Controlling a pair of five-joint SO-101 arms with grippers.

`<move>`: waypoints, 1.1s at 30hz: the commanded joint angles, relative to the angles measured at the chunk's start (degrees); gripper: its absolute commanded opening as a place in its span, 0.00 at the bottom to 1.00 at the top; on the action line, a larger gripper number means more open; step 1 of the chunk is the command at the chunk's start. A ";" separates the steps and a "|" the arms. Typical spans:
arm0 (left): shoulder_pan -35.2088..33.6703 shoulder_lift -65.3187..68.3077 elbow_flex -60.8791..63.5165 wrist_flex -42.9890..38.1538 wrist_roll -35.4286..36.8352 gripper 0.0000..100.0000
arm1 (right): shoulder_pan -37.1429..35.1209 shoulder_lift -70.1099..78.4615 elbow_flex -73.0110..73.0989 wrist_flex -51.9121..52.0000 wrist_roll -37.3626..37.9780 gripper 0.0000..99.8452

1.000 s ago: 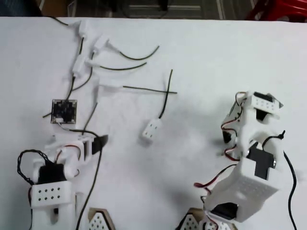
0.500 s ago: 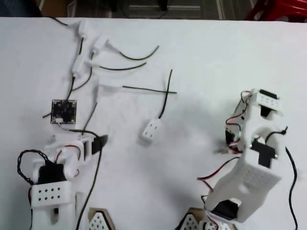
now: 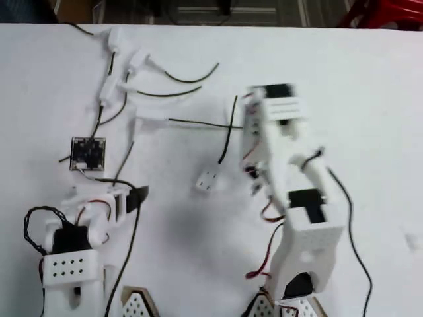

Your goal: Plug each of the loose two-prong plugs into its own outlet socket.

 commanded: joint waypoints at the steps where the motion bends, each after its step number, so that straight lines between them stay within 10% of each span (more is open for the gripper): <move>1: -0.57 -0.75 -0.26 -1.14 0.53 0.39 | -7.52 -1.63 1.93 0.57 9.76 0.07; 13: -0.31 -0.75 -0.35 -1.14 0.53 0.39 | -6.81 -1.63 13.80 -11.12 21.71 0.08; 20: -0.31 -0.75 -0.35 -1.14 0.53 0.39 | -7.08 -2.24 18.11 -11.03 18.29 0.29; 33: -0.31 -0.75 -0.35 -1.14 0.53 0.39 | -6.81 -23.96 18.37 -2.42 5.19 0.19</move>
